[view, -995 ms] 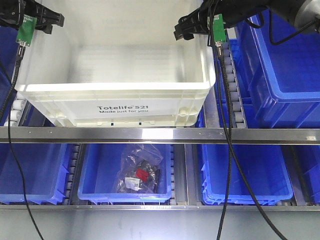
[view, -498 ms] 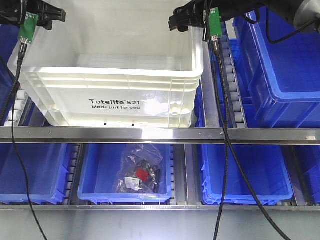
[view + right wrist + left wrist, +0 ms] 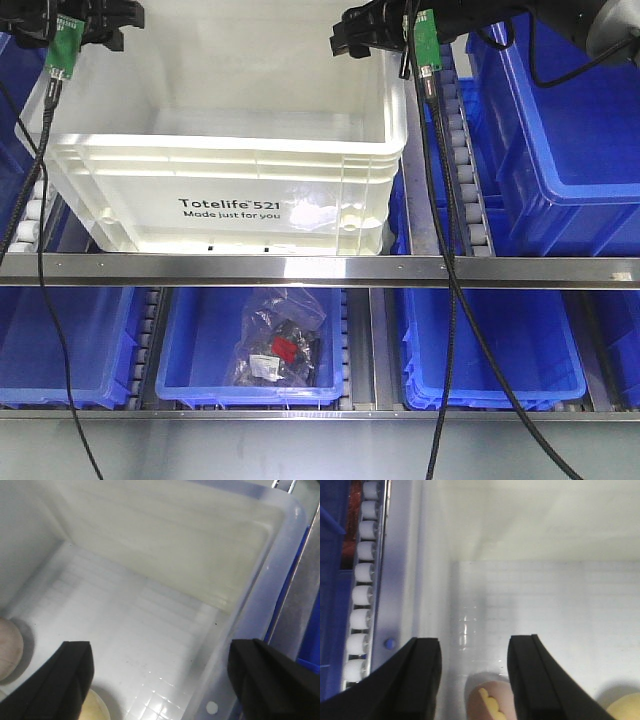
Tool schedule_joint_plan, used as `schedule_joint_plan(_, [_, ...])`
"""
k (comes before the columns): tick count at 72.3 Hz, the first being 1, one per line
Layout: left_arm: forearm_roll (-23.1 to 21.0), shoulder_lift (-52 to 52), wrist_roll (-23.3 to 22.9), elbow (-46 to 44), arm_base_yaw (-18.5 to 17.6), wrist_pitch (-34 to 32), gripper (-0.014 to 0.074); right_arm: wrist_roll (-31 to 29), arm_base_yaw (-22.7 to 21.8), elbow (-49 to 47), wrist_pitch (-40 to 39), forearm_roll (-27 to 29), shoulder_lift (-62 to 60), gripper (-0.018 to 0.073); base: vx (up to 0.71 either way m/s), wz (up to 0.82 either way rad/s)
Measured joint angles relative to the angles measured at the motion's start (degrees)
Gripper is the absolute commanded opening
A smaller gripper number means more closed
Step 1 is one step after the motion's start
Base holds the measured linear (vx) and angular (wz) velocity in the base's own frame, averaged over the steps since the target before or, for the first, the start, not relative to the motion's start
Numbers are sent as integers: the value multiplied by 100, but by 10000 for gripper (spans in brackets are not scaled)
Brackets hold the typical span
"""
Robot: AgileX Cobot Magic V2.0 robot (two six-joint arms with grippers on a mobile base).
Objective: Place moving items into box and shelve
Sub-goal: 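Slide the tote farther along the rollers with both grippers, then open both grippers and pull them back from the tote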
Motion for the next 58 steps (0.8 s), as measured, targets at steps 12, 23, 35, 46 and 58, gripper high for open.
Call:
schedule_joint_plan(12, [-249, 0, 437, 0, 0, 74, 414, -46, 0, -4, 95, 0, -12, 592, 0, 0])
schedule_joint_plan(23, [-523, 0, 767, 0, 0, 190, 370, -76, 0, -4, 378, -7, -86, 592, 0, 0])
schedule_joint_plan(35, [-530, 0, 894, 0, 0, 479, 314, -52, 5, 58, 642, -90, -259, 592, 0, 0])
schedule_joint_plan(46, [-524, -192, 940, 222, 0, 509, 270, 272, 17, 738, 396, -363, -642, 592, 0, 0])
schedule_joint_plan(58, [-525, -890, 942, 1054, 0, -22, 244, 356, 17, 1811, -215, -451, -1206, 592, 0, 0])
